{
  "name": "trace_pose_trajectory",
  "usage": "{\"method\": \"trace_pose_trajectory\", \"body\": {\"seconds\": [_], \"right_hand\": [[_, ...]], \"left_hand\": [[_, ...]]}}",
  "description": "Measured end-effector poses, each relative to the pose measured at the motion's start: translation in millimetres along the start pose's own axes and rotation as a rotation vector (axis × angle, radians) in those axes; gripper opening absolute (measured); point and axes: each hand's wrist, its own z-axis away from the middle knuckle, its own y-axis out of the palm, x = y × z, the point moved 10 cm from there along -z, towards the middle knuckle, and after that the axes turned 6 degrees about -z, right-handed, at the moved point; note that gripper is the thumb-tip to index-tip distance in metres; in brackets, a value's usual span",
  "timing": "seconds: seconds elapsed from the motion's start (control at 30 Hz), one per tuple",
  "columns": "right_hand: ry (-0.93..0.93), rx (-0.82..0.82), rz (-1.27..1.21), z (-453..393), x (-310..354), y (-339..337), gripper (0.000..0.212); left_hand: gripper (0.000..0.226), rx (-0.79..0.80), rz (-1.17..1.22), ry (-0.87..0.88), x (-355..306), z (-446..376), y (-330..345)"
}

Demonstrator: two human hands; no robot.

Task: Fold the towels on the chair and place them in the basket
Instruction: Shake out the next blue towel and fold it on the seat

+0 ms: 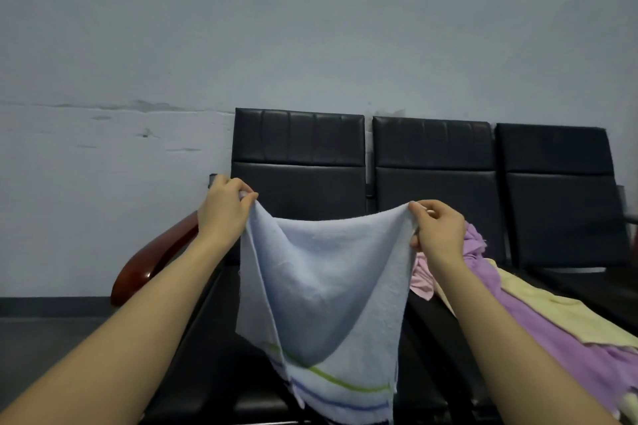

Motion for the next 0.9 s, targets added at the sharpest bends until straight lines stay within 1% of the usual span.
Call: {"method": "trace_pose_trajectory", "body": {"seconds": [0.07, 0.17, 0.3, 0.37, 0.47, 0.6, 0.7, 0.77, 0.83, 0.9], "right_hand": [[0.034, -0.001, -0.035, -1, -7, -2, 0.011], [0.067, 0.008, -0.074, 1, -17, 2, 0.009], [0.121, 0.002, -0.098, 3, -38, 8, 0.012], [0.140, 0.009, -0.077, 1, -52, 13, 0.014], [0.122, 0.006, -0.022, 0, -67, 21, 0.015], [0.089, -0.006, 0.075, -5, -91, 37, 0.024], [0.031, -0.019, 0.149, -18, -103, 51, 0.018], [-0.016, -0.003, 0.204, -30, -103, 63, 0.011], [-0.053, -0.001, 0.201, -46, -100, 75, 0.013], [-0.093, -0.017, 0.208, -62, -91, 84, 0.014]], "left_hand": [[0.021, -0.014, -0.041, -0.031, 8, 3, 0], [0.020, 0.008, -0.053, -0.094, 24, 7, 6], [0.017, 0.026, 0.097, -0.187, 45, 15, 21], [0.013, 0.067, 0.194, -0.257, 56, 20, 35], [0.003, 0.126, 0.269, -0.316, 71, 25, 57], [0.008, 0.195, 0.302, -0.364, 91, 25, 90], [0.008, 0.242, 0.288, -0.379, 97, 15, 116], [0.009, 0.224, 0.268, -0.386, 96, 4, 128], [0.011, 0.168, 0.228, -0.362, 88, -13, 132], [0.014, 0.093, 0.249, -0.334, 76, -33, 130]]}}
